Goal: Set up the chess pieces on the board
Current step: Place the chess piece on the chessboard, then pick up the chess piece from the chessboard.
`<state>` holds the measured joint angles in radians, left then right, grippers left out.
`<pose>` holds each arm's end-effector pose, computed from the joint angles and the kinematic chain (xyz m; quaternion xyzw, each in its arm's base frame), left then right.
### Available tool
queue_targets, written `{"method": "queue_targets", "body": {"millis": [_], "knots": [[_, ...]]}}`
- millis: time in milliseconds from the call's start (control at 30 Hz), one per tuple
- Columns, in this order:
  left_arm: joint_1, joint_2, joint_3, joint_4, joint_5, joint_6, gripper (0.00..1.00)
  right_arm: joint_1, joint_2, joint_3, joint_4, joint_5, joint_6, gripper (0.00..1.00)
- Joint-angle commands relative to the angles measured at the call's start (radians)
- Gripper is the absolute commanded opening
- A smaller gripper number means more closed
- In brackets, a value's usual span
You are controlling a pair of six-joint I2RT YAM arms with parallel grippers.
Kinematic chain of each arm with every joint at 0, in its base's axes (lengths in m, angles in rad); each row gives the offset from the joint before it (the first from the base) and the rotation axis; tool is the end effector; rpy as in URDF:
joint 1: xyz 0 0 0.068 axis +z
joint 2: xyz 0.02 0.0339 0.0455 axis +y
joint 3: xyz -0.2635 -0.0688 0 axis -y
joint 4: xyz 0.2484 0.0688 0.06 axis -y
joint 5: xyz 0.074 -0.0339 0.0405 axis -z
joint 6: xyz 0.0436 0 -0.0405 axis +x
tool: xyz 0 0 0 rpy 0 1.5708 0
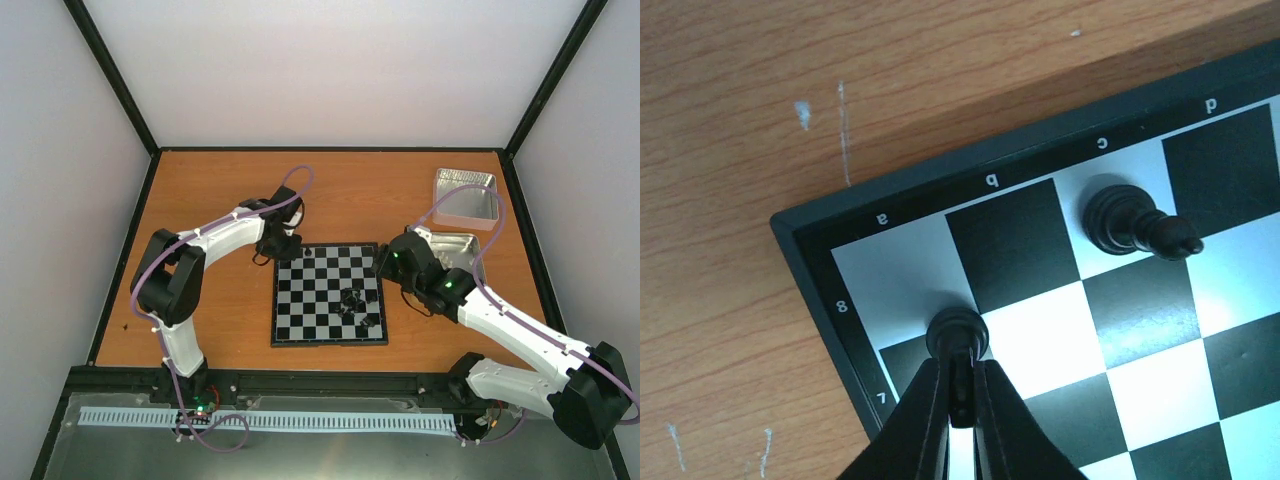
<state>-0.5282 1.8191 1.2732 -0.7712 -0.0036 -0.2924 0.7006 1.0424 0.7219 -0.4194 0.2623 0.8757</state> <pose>0.3090 -0.1801 0.1774 0.1165 0.9851 -0.0488 0.1167 0.1812 0.1381 0.2415 0.1319 0.8990 0.1993 0.3670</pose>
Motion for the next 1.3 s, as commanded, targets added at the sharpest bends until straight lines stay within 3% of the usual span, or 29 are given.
{"method": "queue_targets", "body": {"millis": [0,467,667,800,1067,1267], "knots": [[0.004,0.003,0.044,0.007,0.036,0.039,0.03,-0.009,-0.002,-0.013,0.012,0.025,-0.008,0.67],[0.003,0.074,0.127,-0.004,0.046,0.06,0.05,-0.009,0.006,-0.016,0.014,0.019,-0.005,0.67],[0.004,0.057,0.12,0.007,0.082,0.063,0.16,-0.01,0.003,-0.017,0.011,0.02,-0.002,0.67],[0.004,0.034,0.123,0.0,0.078,0.058,0.3,-0.009,0.002,-0.017,0.013,0.015,0.0,0.67],[0.004,-0.137,0.083,0.033,0.022,0.012,0.39,-0.009,-0.003,-0.004,0.001,-0.039,-0.074,0.67],[0.004,-0.374,-0.126,0.204,0.009,-0.019,0.45,-0.002,0.056,0.073,-0.123,-0.207,-0.231,0.63]]}}
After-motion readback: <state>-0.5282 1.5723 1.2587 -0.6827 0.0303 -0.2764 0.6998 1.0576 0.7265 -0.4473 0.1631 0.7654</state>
